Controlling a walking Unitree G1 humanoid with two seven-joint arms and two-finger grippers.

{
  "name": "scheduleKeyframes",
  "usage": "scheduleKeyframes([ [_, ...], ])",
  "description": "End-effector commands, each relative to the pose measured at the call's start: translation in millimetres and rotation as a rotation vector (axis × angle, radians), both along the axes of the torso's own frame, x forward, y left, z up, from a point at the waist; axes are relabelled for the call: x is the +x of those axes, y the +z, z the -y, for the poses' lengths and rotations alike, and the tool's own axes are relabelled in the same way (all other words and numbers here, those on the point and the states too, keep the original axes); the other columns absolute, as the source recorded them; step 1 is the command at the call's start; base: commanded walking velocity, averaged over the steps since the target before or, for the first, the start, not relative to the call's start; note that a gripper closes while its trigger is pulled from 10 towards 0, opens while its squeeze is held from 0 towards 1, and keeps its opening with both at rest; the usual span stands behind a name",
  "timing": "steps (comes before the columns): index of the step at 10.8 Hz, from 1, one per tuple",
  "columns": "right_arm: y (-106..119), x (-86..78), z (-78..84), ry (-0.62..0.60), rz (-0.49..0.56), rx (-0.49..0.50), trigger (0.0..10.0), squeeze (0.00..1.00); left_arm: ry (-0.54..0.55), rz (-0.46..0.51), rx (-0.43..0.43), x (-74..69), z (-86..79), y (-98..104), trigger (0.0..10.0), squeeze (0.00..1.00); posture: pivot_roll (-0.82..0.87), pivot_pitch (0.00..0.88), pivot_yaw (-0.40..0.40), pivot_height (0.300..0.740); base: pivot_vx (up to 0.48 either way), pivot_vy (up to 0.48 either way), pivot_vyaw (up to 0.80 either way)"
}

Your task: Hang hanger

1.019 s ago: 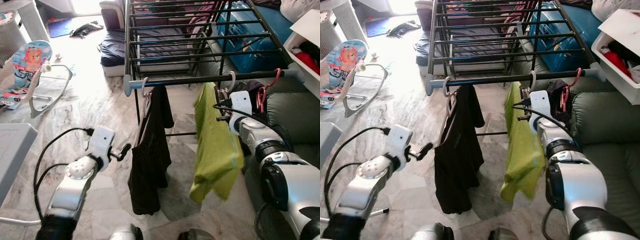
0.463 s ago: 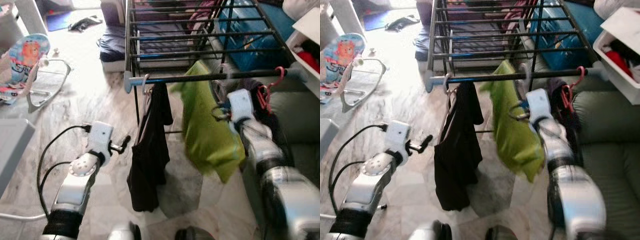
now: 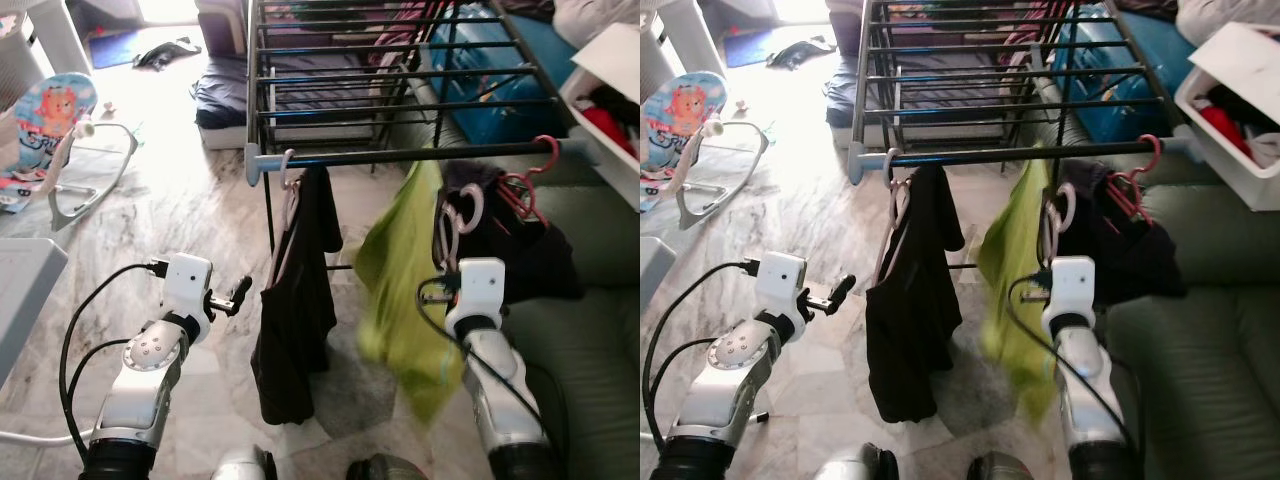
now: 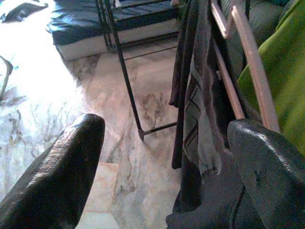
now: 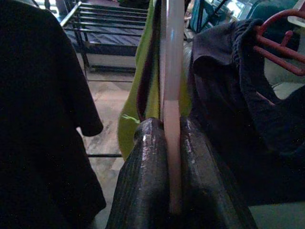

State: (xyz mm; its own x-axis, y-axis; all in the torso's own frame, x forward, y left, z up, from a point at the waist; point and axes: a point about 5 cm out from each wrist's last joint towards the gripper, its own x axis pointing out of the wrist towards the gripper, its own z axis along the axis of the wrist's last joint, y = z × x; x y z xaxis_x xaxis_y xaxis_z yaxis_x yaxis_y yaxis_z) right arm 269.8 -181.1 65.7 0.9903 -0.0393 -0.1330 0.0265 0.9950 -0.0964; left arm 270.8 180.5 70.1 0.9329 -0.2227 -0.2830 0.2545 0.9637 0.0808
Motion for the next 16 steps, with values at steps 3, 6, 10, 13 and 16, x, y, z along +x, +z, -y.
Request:
scheduleKeyframes([
  [3, 24, 12.1, -2.3, -0.001, 0.065, -0.003, 10.0, 0.00, -0.024, 0.042, 0.018, 15.0, 2.5, 11, 10.0, 0.00, -0.08, 0.000, 0.002, 0.740, 0.000, 0.000, 0.00],
  [6, 23, 14.7, -10.6, 0.026, 0.039, 0.001, 10.0, 0.00, -0.027, 0.046, 0.013, 15.9, 3.7, 11, 10.0, 0.00, -0.07, 0.000, -0.002, 0.740, 0.000, 0.000, 0.00],
  [10, 22, 15.1, -12.1, 0.036, 0.017, 0.007, 10.0, 0.00, -0.033, 0.043, 0.012, 16.1, 4.6, 10, 10.0, 0.00, -0.08, 0.000, -0.004, 0.740, -0.363, 0.000, 0.00],
  [13, 16, 14.4, -11.0, 0.057, -0.022, 0.006, 10.0, 0.00, -0.028, 0.033, 0.014, 13.5, 3.9, 7, 10.0, 0.00, -0.08, 0.000, -0.005, 0.740, -0.409, 0.000, 0.00],
  [16, 17, 20.3, -10.3, 0.072, -0.032, 0.006, 10.0, 0.00, -0.032, 0.030, 0.013, 13.6, 6.4, 6, 10.0, 0.00, -0.07, 0.000, -0.012, 0.740, -0.404, 0.000, 0.00],
])
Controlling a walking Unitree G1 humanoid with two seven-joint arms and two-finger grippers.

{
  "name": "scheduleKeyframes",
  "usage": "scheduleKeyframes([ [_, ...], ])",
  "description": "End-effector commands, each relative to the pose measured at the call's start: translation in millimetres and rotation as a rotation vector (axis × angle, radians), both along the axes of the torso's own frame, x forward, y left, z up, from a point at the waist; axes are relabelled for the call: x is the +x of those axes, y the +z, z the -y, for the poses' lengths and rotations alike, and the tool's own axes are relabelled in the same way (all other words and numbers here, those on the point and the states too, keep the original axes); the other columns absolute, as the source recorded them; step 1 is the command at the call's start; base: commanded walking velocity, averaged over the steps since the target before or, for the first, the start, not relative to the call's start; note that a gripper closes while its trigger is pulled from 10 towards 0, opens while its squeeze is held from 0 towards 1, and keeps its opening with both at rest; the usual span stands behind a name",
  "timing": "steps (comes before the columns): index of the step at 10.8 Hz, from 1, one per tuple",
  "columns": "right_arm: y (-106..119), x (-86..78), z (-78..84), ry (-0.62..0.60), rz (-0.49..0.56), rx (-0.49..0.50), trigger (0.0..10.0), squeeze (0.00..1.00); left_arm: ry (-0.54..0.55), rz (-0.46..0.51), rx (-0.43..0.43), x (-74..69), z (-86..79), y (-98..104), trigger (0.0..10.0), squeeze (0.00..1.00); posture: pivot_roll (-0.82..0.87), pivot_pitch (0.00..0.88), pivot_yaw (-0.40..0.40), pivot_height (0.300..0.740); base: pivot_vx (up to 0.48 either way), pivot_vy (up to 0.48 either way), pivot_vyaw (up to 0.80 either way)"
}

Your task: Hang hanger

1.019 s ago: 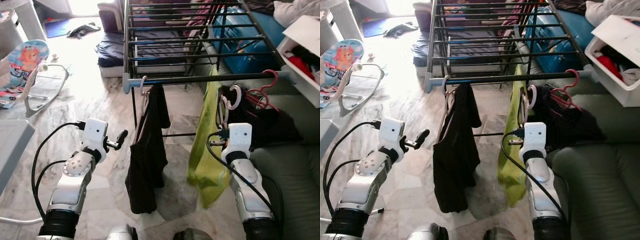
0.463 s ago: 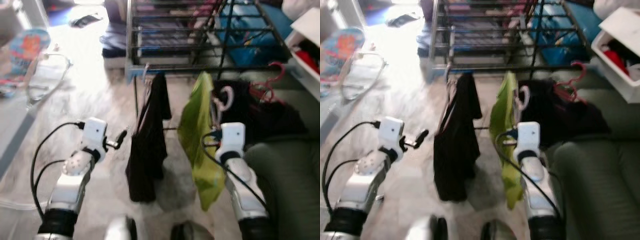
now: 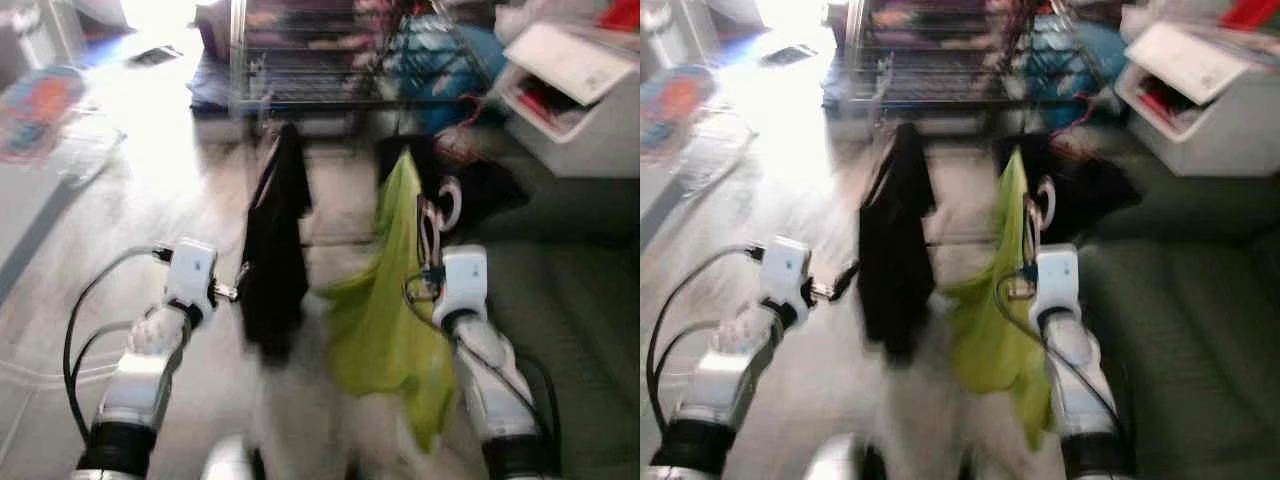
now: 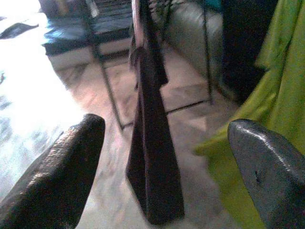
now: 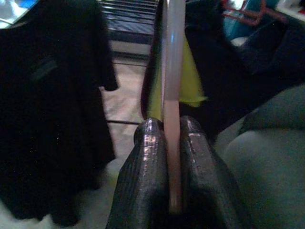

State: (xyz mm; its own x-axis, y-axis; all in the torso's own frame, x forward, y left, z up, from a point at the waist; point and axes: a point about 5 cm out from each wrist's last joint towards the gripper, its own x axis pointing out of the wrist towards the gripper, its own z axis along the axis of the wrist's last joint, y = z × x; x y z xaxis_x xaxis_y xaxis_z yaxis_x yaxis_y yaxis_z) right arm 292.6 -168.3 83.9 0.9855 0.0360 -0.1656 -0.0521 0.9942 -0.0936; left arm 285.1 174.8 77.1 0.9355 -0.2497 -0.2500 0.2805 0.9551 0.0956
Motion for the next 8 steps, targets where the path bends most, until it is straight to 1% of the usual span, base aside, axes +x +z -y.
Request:
scheduleKeyframes([
  [1, -0.7, -1.9, 2.6, -0.008, -0.001, 0.007, 10.0, 0.00, -0.001, -0.003, 0.006, -0.2, 1.1, -0.7, 10.0, 0.00, -0.08, 0.000, -0.013, 0.740, -0.364, 0.000, 0.00],
  [2, -1.2, -2.3, 1.9, -0.006, -0.002, 0.008, 10.0, 0.00, -0.008, 0.005, 0.016, 0.3, 1.2, 0.2, 10.0, 0.00, -0.08, 0.000, -0.012, 0.740, 0.000, 0.000, 0.00],
  [5, -3.5, -3.9, -0.2, -0.010, -0.013, 0.019, 10.0, 0.00, -0.009, 0.020, 0.008, 4.4, 1.1, 4.4, 10.0, 0.00, -0.08, 0.000, -0.015, 0.740, 0.000, 0.000, 0.00],
  [6, -3.1, -2.7, 1.5, -0.023, -0.013, 0.008, 10.0, 0.00, -0.020, 0.030, 0.016, 4.9, 1.7, 5.5, 10.0, 0.00, -0.08, 0.000, -0.015, 0.740, 0.000, 0.000, 0.00],
  [7, -3.4, -2.1, 1.9, -0.024, -0.019, 0.029, 10.0, 0.00, -0.028, 0.042, 0.021, 5.6, 3.1, 7.2, 10.0, 0.00, -0.07, 0.000, -0.015, 0.740, 0.000, 0.000, 0.00],
  [8, -3.2, -2.2, 2.0, -0.025, -0.017, 0.030, 10.0, 0.00, -0.032, 0.050, 0.024, 5.9, 4.2, 8.4, 10.0, 0.00, -0.07, 0.000, -0.015, 0.740, 0.000, 0.000, 0.00],
])
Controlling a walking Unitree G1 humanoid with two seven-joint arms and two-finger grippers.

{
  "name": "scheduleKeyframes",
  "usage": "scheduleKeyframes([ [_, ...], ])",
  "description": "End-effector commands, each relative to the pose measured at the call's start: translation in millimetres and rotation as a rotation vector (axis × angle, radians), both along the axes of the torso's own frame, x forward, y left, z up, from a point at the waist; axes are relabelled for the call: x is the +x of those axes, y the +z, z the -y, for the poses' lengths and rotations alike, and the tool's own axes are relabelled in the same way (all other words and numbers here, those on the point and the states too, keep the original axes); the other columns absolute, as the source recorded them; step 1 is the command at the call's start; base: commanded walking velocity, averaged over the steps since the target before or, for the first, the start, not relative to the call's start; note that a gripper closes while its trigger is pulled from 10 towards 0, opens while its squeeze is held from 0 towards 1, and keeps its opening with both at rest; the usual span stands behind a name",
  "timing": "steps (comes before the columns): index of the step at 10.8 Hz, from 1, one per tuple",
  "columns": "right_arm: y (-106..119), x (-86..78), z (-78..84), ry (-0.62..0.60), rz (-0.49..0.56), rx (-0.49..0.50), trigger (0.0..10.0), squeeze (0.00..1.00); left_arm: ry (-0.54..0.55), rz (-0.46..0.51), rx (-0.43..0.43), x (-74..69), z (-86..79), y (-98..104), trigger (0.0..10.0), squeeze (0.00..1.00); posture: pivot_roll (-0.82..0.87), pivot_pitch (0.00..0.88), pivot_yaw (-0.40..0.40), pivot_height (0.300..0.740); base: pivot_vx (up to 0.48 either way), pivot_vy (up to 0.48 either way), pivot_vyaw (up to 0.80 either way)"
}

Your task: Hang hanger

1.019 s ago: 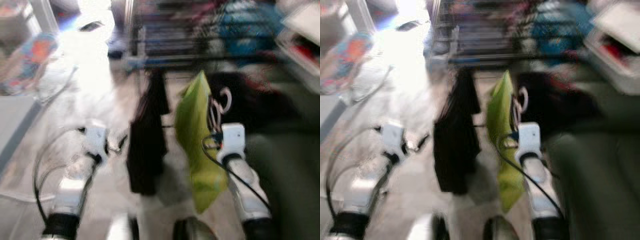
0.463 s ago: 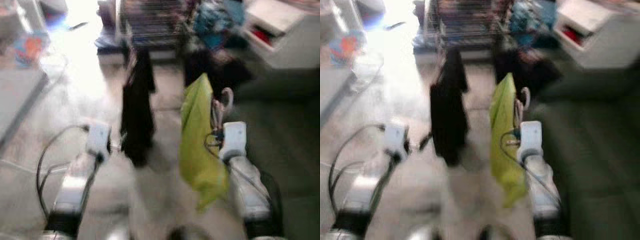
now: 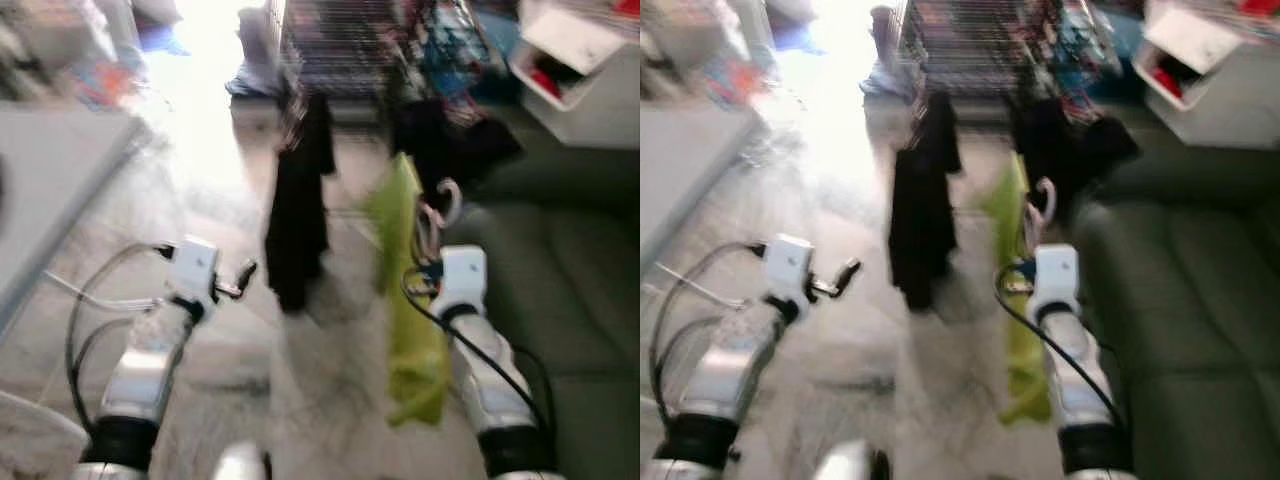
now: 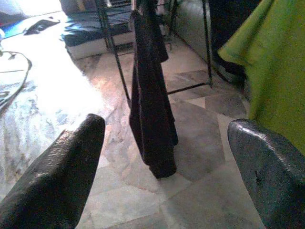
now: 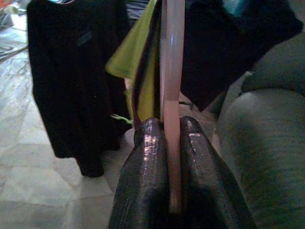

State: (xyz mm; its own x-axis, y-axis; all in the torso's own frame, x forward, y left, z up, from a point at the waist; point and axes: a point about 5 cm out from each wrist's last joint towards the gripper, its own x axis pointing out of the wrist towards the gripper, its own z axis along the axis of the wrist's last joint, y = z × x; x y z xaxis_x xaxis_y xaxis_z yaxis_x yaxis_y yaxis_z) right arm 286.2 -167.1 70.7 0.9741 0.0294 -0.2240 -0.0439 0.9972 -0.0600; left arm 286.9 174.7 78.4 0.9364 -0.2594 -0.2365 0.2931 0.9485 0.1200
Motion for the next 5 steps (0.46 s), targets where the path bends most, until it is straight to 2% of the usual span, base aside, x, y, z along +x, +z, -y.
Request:
scheduleKeyframes([
  [1, 9.6, 4.0, 3.4, -0.013, 0.041, -0.001, 10.0, 0.00, -0.020, 0.044, -0.001, 4.7, 6.4, 9.2, 10.0, 0.00, -0.07, 0.000, -0.015, 0.740, 0.000, 0.000, 0.00],
  [5, 8.7, 3.8, 4.3, -0.029, 0.038, 0.007, 10.0, 0.00, -0.037, 0.034, -0.026, 5.1, 9.6, 9.8, 10.0, 0.00, -0.07, 0.000, -0.014, 0.740, 0.000, 0.000, 0.00],
])
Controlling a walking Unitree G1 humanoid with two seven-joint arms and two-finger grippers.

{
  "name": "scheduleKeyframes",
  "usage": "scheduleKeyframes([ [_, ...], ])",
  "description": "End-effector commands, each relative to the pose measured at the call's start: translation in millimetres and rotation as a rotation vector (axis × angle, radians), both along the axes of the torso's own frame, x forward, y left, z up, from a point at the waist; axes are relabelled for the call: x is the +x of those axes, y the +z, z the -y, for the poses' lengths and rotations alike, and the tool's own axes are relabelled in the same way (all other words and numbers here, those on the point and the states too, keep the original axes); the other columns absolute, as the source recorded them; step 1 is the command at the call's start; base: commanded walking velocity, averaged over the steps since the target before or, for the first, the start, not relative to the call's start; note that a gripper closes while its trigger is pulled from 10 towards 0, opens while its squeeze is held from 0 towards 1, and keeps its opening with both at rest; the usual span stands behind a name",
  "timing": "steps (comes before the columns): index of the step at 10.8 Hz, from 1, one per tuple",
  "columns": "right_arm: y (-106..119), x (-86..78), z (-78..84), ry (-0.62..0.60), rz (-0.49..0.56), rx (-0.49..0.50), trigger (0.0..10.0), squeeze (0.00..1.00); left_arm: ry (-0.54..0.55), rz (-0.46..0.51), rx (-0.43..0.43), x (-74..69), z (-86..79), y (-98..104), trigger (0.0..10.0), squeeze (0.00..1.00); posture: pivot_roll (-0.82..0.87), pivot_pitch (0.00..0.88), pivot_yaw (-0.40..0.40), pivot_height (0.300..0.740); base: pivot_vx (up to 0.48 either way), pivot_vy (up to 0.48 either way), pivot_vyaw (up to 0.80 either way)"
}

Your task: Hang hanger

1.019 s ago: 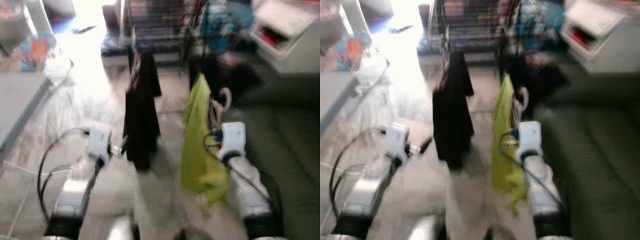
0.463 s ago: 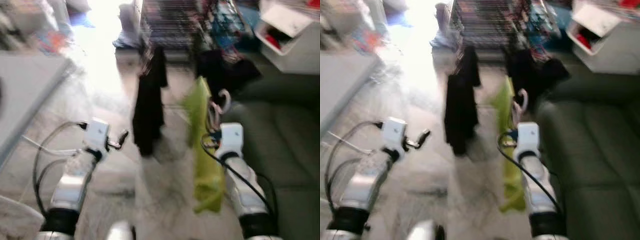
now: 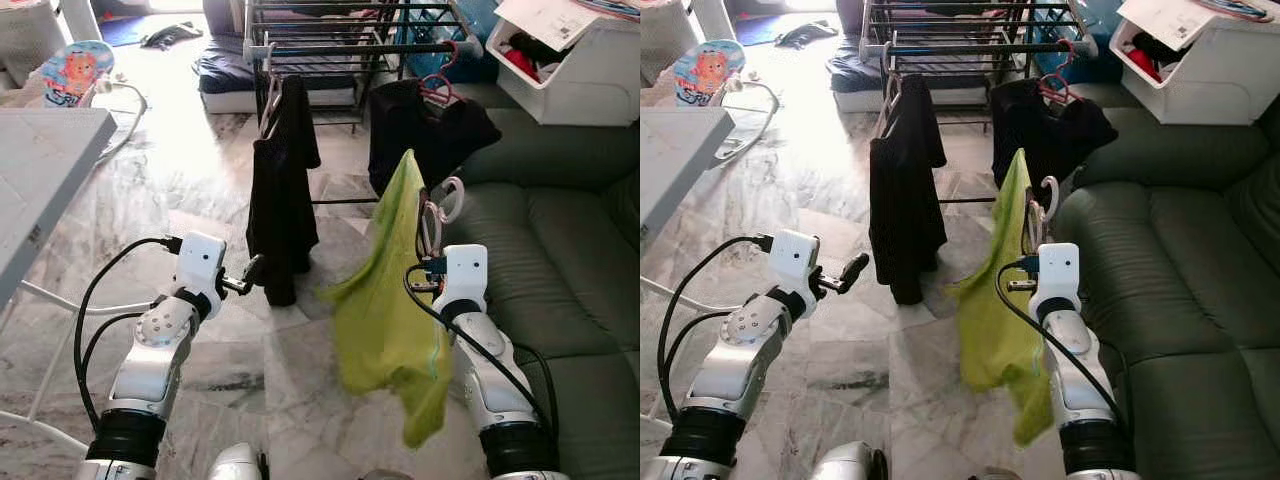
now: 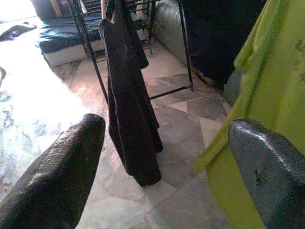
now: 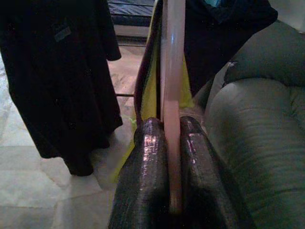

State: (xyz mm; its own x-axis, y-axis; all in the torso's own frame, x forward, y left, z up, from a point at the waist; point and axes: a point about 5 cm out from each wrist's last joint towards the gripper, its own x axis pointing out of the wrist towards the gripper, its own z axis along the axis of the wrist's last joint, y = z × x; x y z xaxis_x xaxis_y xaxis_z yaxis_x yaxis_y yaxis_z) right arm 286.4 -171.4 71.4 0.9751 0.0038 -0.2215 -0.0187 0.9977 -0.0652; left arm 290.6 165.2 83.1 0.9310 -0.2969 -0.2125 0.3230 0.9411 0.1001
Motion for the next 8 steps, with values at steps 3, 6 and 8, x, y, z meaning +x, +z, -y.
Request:
scheduleKeyframes([
  [3, 9.8, 5.7, -1.9, 0.031, 0.041, -0.024, 10.0, 0.00, 0.004, 0.019, 0.018, 0.8, 2.2, 3.2, 10.0, 0.00, -0.07, 0.000, -0.015, 0.740, 0.000, 0.000, 0.00],
  [6, 10.0, 4.6, -8.0, 0.066, 0.047, -0.017, 10.0, 0.00, 0.012, 0.000, 0.012, 1.5, 3.6, 2.3, 10.0, 0.00, -0.07, 0.000, -0.017, 0.740, 0.000, 0.000, 0.80],
  [8, 9.4, 4.9, -9.1, 0.080, 0.041, -0.026, 10.0, 0.00, 0.012, 0.001, 0.014, 2.7, 4.6, 2.0, 10.0, 0.00, -0.08, 0.000, -0.017, 0.740, 0.000, 0.000, 0.80],
])
